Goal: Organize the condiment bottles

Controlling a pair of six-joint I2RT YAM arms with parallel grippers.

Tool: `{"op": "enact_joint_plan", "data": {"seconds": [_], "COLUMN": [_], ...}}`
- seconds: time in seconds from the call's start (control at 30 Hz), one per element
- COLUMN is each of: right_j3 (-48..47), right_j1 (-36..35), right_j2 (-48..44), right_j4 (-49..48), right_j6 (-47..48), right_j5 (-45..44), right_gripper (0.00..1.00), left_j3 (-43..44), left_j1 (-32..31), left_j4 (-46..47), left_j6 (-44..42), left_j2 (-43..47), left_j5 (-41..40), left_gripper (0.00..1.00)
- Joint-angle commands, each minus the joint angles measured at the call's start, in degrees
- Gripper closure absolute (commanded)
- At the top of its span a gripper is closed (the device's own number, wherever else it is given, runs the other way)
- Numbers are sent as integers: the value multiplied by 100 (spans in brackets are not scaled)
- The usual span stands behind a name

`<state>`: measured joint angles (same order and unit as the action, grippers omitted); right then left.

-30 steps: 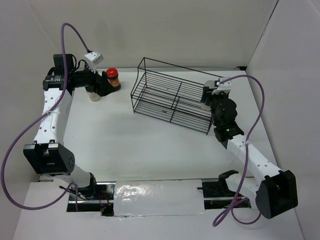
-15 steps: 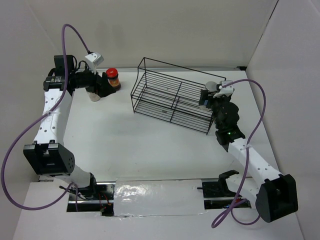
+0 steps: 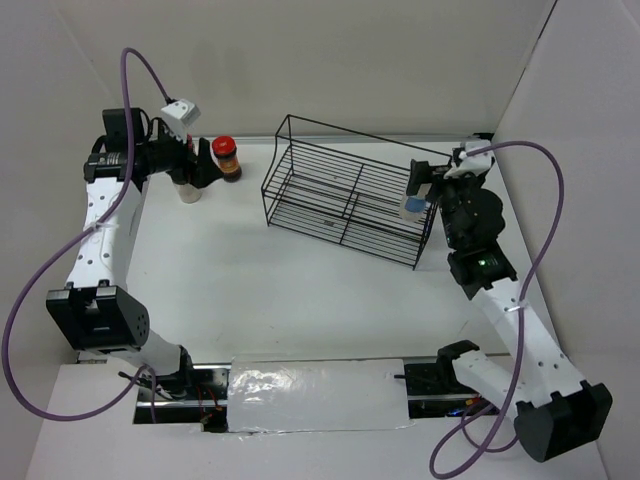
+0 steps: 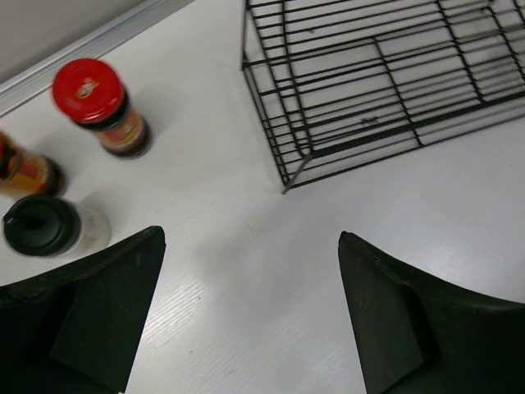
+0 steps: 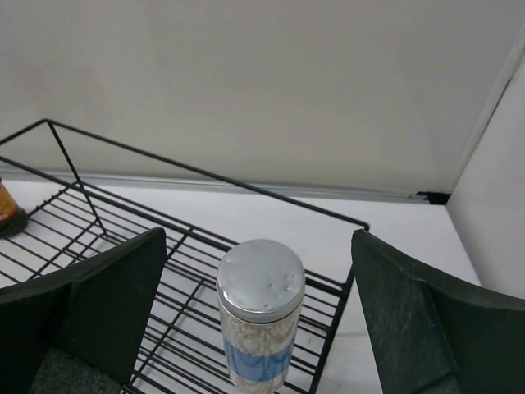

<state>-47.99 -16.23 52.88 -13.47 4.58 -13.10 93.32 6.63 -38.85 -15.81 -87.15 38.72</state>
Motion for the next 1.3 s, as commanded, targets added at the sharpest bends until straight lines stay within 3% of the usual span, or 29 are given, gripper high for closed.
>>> {"op": "enact_joint_plan", "data": {"seconds": [0.0,0.03,0.07,0.1,0.13,0.17,0.27,0.3,0.33,0.37,0.43,0.6,1.27], "right_j3": [-728,-843,-1000,-1054,-1098,-1142,-1204,-1222,-1274,-1309,-1336,-1345,-1626], "right_j1": [50,58,85,85,102,111,129,129,137,146,155,173,199], "right_j2": [-304,-340,-462,-463,-550,-586,-656,-665,-657,-648,-648,-683,-621], "right_j4": [880,1038,1301,1478,1532,1558,1602,1620,1646,1690,1734,1813,1980], "right_j6": [192,210,332,333,533,614,658,658,615,597,562,527,527], "right_j5": [-192,-236,-289,-289,-167,-140,-175,-184,-236,-254,-219,-96,-149], "right_gripper": [0,0,1,7,18,44,78,75,54,46,41,41,42], "left_j3": [37,81,177,178,204,222,344,388,450,468,450,520,705], "left_j1": [250,381,487,523,532,541,532,541,541,558,576,629,629], "left_j4": [448,492,606,676,773,974,1178,1222,1257,1309,1529,1906,2311], "left_j6": [420,465,378,377,316,229,175,175,184,184,210,342,544], "left_j2": [32,-55,-178,-240,-310,-398,-776,-959,-1048,-1197,-1339,-1822,-2666], "left_j5": [-890,-979,-1041,-1077,-1147,-1252,-1595,-1648,-1770,-1841,-2043,-2404,-2501], "left_gripper": [2,8,27,34,41,51,58,56,42,34,23,26,44]}}
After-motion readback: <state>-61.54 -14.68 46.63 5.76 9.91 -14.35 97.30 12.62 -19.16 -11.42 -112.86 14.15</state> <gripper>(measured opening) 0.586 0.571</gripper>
